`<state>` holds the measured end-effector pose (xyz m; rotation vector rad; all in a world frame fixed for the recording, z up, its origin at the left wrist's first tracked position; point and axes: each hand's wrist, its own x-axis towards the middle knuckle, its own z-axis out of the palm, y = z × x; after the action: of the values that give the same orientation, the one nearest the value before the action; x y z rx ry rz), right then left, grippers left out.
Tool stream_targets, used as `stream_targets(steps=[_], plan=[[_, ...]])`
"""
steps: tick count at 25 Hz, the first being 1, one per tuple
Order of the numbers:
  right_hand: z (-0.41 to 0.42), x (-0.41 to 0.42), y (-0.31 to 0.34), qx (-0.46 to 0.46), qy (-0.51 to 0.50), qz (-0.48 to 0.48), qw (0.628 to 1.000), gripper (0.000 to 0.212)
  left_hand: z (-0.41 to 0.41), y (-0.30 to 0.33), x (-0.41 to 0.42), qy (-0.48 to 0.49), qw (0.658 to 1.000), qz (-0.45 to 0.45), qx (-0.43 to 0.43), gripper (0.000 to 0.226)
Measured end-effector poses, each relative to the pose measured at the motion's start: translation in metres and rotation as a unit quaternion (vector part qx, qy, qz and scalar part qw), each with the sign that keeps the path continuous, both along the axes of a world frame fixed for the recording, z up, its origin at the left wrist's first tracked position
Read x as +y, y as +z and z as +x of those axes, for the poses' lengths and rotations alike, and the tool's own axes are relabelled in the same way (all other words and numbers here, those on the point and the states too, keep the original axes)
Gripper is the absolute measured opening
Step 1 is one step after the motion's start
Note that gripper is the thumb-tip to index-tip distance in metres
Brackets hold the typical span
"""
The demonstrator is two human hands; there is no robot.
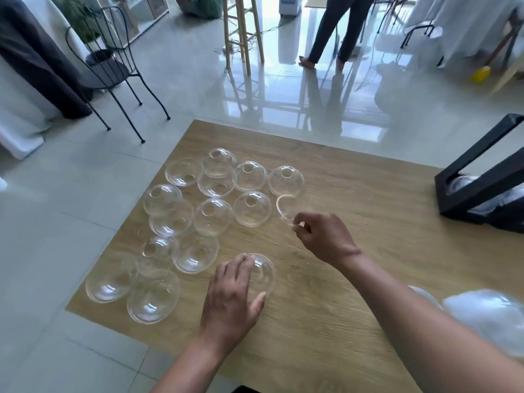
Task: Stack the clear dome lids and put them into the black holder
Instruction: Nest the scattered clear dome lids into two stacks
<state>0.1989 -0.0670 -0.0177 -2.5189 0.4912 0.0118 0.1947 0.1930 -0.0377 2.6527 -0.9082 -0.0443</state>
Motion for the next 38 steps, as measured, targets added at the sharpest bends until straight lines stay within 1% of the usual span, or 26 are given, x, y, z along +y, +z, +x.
stream_targets(steps=[1, 2, 3, 4, 5, 6, 7, 8, 9, 10, 11, 12, 13, 14, 15, 16, 18, 19, 22, 24, 26, 29, 31, 34, 36, 38], plan=[[-0.01, 0.0, 0.001, -0.031, -0.04, 0.095, 0.994, 0.014, 0.006, -0.001, -0.003, -0.001, 1.0, 0.002, 0.015, 0.08], [-0.021, -0.002, 0.003, -0.057, -0.095, 0.214, 0.971, 0.016, 0.012, -0.002, -0.006, -0.006, 1.0, 0.003, 0.031, 0.084], [-0.03, -0.006, 0.005, -0.064, -0.159, 0.34, 0.925, 0.017, 0.016, -0.002, -0.01, -0.016, 0.999, 0.001, 0.043, 0.086], [-0.039, -0.009, 0.008, -0.049, -0.219, 0.452, 0.863, 0.017, 0.02, -0.004, -0.015, -0.028, 0.998, -0.004, 0.051, 0.088], [-0.046, -0.013, 0.011, -0.026, -0.267, 0.526, 0.807, 0.017, 0.023, -0.005, -0.02, -0.04, 0.998, -0.011, 0.057, 0.09], [-0.052, -0.017, 0.012, -0.001, -0.305, 0.551, 0.777, 0.017, 0.025, -0.007, -0.024, -0.047, 0.997, -0.02, 0.064, 0.092], [-0.057, -0.022, 0.011, 0.019, -0.339, 0.541, 0.77, 0.018, 0.027, -0.009, -0.029, -0.052, 0.996, -0.027, 0.072, 0.094], [-0.059, -0.026, 0.01, 0.038, -0.357, 0.494, 0.792, 0.02, 0.028, -0.011, -0.032, -0.051, 0.995, -0.03, 0.077, 0.097], [-0.06, -0.031, 0.009, 0.065, -0.36, 0.405, 0.838, 0.023, 0.028, -0.013, -0.035, -0.049, 0.995, -0.028, 0.079, 0.1], [-0.061, -0.035, 0.006, 0.093, -0.349, 0.285, 0.888, 0.028, 0.027, -0.014, -0.037, -0.049, 0.996, -0.023, 0.076, 0.103], [-0.061, -0.036, 0.005, 0.107, -0.328, 0.16, 0.925, 0.033, 0.025, -0.016, -0.039, -0.05, 0.996, -0.02, 0.07, 0.104], [-0.058, -0.036, 0.006, 0.1, -0.302, 0.07, 0.946, 0.041, 0.023, -0.017, -0.039, -0.052, 0.996, -0.019, 0.064, 0.105], [-0.054, -0.032, 0.008, 0.084, -0.266, 0.034, 0.96, 0.053, 0.022, -0.018, -0.04, -0.052, 0.997, -0.019, 0.06, 0.104], [-0.048, -0.028, 0.011, 0.081, -0.217, 0.03, 0.972, 0.067, 0.021, -0.018, -0.04, -0.051, 0.997, -0.018, 0.06, 0.103], [-0.041, -0.023, 0.011, 0.101, -0.157, 0.026, 0.982, 0.081, 0.021, -0.017, -0.041, -0.052, 0.997, -0.015, 0.062, 0.102], [-0.036, -0.017, 0.01, 0.132, -0.101, -0.002, 0.986, 0.089, 0.021, -0.014, -0.042, -0.055, 0.996, -0.012, 0.063, 0.1], [-0.029, -0.01, 0.006, 0.161, -0.042, -0.068, 0.984, 0.089, 0.02, -0.009, -0.043, -0.059, 0.996, -0.019, 0.068, 0.096], [-0.029, -0.012, 0.007, 0.158, -0.042, -0.075, 0.984, 0.085, 0.019, -0.006, -0.044, -0.05, 0.995, -0.034, 0.081, 0.095], [-0.042, -0.03, 0.023, 0.131, -0.077, -0.029, 0.988, 0.079, 0.004, 0.011, -0.054, -0.019, 0.985, -0.095, 0.143, 0.095], [-0.068, -0.054, 0.042, 0.089, -0.114, 0.014, 0.989, 0.081, -0.02, 0.024, -0.076, -0.047, 0.98, -0.114, 0.154, 0.096], [-0.104, -0.082, 0.064, 0.034, -0.153, 0.057, 0.986, 0.084, -0.055, 0.036, -0.109, -0.1, 0.974, -0.132, 0.156, 0.096], [-0.169, -0.124, 0.092, -0.04, -0.202, 0.075, 0.976, 0.083, -0.11, 0.039, -0.164, -0.181, 0.966, -0.117, 0.14, 0.097], [-0.212, -0.145, 0.099, -0.065, -0.226, 0.086, 0.968, 0.084, -0.133, 0.03, -0.191, -0.201, 0.968, -0.085, 0.125, 0.096], [-0.277, -0.17, 0.094, -0.089, -0.267, 0.1, 0.954, 0.086, -0.15, 0.016, -0.214, -0.192, 0.971, -0.053, 0.131, 0.095], [-0.31, -0.178, 0.085, -0.105, -0.292, 0.1, 0.945, 0.088, -0.154, 0.01, -0.218, -0.177, 0.972, -0.069, 0.141, 0.095], [-0.326, -0.177, 0.072, -0.112, -0.287, 0.095, 0.947, 0.09, -0.157, 0.008, -0.217, -0.171, 0.969, -0.091, 0.15, 0.094]])
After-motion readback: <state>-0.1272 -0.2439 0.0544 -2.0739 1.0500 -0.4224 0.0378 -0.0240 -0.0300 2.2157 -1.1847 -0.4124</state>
